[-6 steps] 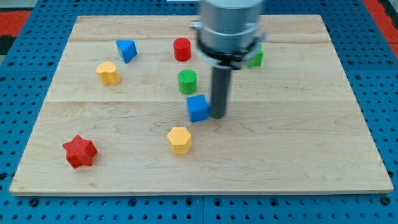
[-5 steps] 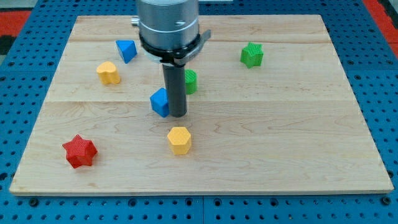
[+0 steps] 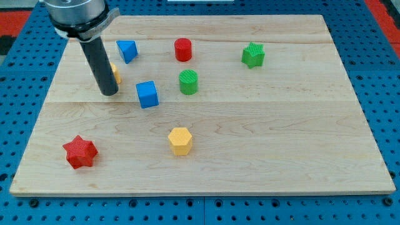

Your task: Slide the blue cube towards the green circle

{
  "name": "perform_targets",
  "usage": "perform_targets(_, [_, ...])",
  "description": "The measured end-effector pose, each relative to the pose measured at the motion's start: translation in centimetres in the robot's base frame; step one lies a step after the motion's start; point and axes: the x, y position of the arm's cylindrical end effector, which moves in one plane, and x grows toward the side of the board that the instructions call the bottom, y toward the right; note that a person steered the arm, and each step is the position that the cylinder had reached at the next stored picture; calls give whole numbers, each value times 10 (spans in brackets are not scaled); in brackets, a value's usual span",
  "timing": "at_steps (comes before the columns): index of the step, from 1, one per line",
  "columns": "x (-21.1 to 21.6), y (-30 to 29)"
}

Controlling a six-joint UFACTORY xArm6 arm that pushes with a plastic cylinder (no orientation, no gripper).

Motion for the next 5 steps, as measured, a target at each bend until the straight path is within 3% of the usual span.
perform_targets(1, [3,42])
perform_targets(5, [27,93])
